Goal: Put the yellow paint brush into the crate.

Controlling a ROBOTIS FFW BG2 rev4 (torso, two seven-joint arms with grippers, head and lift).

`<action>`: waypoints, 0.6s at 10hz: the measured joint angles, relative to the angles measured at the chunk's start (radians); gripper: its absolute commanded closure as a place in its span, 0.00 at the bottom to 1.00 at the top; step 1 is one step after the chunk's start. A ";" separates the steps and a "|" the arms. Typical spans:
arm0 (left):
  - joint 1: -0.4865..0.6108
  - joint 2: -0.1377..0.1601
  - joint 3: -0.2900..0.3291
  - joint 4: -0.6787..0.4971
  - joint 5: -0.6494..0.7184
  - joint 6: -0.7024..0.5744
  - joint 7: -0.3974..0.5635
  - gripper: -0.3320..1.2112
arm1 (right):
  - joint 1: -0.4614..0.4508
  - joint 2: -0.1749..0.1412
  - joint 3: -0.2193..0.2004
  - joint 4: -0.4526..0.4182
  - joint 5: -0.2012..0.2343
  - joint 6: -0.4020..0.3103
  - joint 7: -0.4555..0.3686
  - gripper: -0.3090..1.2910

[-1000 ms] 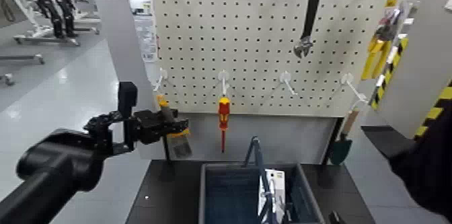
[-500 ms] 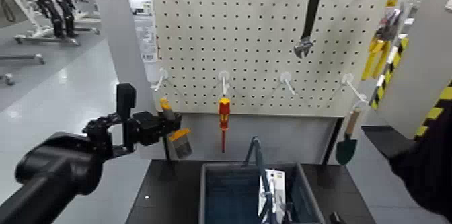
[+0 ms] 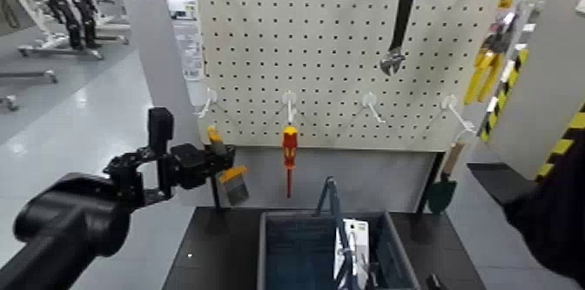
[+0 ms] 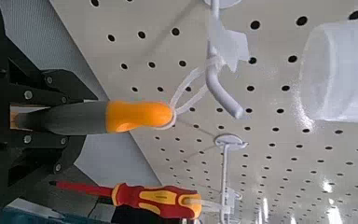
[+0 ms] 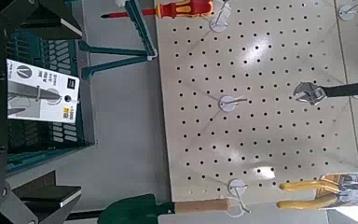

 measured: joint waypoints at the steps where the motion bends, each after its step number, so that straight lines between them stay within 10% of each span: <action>1: 0.027 0.002 0.023 -0.055 -0.005 0.019 0.006 0.92 | 0.001 0.000 0.000 -0.001 0.000 0.000 0.000 0.27; 6: 0.201 -0.024 0.145 -0.372 -0.016 0.115 0.064 0.98 | 0.002 -0.001 0.000 -0.002 0.000 0.002 0.000 0.27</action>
